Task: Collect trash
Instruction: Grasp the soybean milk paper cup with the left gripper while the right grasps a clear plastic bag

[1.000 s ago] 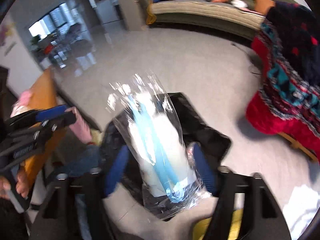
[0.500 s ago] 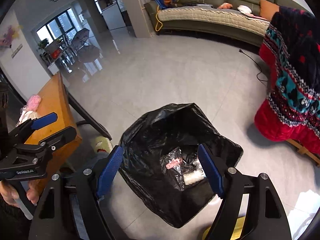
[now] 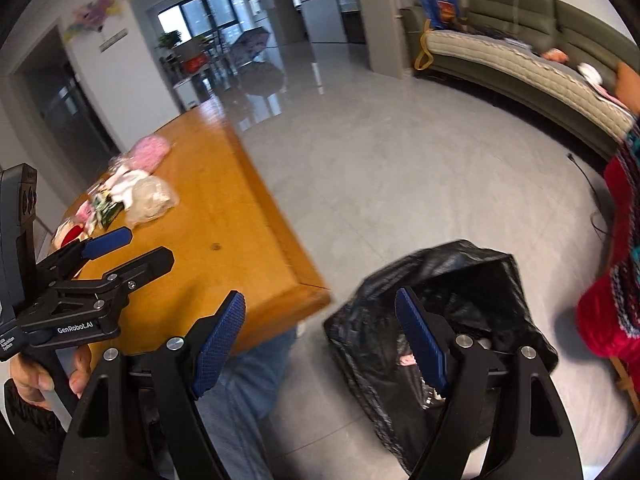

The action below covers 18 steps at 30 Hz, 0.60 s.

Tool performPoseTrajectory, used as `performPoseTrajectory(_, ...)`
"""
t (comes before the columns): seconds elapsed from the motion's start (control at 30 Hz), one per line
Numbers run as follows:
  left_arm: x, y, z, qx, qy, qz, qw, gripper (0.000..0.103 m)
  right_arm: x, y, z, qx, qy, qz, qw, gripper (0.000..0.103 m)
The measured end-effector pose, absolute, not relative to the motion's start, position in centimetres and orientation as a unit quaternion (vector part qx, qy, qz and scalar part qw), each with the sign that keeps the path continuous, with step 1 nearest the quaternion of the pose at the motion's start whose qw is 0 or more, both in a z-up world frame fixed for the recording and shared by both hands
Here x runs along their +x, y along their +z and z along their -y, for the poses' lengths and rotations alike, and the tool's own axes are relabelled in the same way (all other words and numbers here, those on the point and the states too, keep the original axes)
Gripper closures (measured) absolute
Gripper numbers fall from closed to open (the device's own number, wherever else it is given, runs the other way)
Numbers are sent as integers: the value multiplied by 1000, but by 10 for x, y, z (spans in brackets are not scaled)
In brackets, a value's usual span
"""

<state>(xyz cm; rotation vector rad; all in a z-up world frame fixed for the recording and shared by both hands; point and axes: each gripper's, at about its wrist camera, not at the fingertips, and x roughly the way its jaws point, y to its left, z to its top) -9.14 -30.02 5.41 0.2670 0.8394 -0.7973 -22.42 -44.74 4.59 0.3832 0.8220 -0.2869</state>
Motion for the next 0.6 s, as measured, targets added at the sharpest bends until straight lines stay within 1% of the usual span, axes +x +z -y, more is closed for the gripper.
performPoseTrajectory(0.2,-60,56,228,94,-283,-404,865,6,-180,44,405,163,-81,-411,893,25)
performPoseTrajectory(0.43,-17,53,133,29,-181,-424,887,6,-131,42,360,134,-18,-430,893,25)
performPoseTrajectory(0.6,-2,57,88,22,-126,-418,899,6,-87,49,332,112,27,-433,894,24)
